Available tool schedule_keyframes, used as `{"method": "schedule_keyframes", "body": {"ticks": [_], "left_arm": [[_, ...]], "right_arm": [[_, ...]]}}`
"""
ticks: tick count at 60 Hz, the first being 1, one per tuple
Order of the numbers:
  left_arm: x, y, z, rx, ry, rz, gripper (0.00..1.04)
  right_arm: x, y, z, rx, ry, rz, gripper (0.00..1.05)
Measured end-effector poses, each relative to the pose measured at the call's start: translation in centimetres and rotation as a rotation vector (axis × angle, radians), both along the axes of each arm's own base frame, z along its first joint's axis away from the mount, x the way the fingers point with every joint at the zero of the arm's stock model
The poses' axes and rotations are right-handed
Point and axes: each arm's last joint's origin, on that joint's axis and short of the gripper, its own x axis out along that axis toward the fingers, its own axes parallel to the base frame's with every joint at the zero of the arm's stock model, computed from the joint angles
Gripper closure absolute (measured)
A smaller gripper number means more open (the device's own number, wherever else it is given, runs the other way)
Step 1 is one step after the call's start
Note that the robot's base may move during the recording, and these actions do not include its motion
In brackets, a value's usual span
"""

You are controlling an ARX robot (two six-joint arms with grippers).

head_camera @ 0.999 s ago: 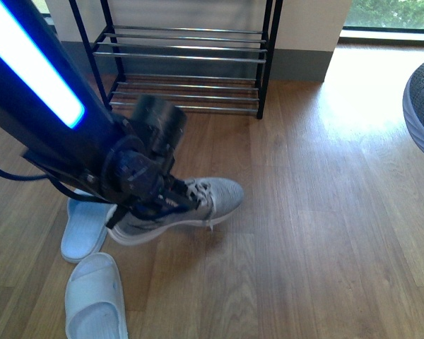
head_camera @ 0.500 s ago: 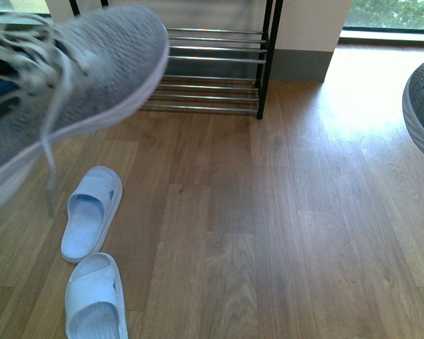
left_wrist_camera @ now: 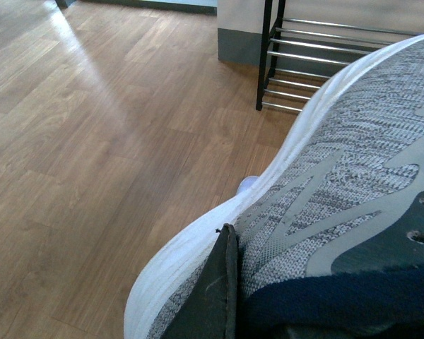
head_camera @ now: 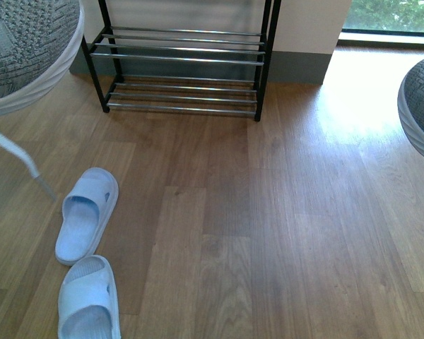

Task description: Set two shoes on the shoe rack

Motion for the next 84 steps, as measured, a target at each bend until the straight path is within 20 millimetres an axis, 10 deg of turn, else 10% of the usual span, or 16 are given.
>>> {"method": "schedule_keyframes", "body": {"ticks": [84], "left_arm": [[0.0, -0.05, -0.04, -0.003, 0.003, -0.008, 1.03]], "right_arm": [[-0.03, -0.05, -0.03, 0.001, 0.001, -0.008, 1.03]]}}
